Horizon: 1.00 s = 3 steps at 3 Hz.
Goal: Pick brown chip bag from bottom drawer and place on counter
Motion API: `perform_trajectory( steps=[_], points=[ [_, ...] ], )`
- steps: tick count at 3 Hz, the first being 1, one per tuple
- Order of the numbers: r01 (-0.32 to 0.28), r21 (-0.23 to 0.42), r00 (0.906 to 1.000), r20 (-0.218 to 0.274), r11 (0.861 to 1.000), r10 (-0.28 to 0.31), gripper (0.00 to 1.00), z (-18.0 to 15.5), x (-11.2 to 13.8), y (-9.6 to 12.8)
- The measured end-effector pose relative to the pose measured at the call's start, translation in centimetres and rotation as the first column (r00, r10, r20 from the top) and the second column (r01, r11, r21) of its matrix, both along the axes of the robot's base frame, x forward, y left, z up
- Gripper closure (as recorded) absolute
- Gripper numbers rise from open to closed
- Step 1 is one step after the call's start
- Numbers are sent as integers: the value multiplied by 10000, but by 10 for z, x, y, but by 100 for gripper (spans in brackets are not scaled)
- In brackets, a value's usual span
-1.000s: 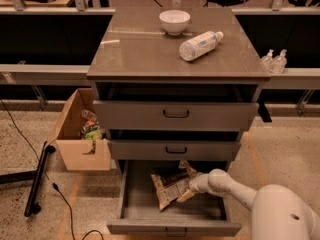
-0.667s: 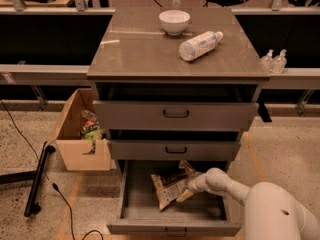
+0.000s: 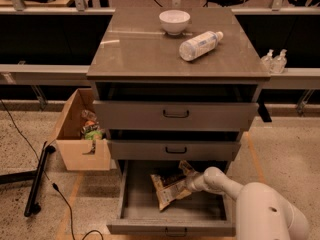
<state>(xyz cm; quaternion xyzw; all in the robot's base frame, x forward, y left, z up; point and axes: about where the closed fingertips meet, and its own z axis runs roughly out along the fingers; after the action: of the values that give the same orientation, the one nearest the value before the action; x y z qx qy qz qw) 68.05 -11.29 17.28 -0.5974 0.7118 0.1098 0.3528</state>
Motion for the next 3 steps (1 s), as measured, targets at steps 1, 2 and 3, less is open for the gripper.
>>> perform_trajectory(
  steps=[1,2,3],
  points=[
    [-48,90,9999,-160,9999,49,39,-7,-1,0],
    [-1,185,9996,-271,9998,6,61,-10,-2,-1],
    [88,258,9994,-332,9996,-79,85,-10,-2,-3]
  ],
)
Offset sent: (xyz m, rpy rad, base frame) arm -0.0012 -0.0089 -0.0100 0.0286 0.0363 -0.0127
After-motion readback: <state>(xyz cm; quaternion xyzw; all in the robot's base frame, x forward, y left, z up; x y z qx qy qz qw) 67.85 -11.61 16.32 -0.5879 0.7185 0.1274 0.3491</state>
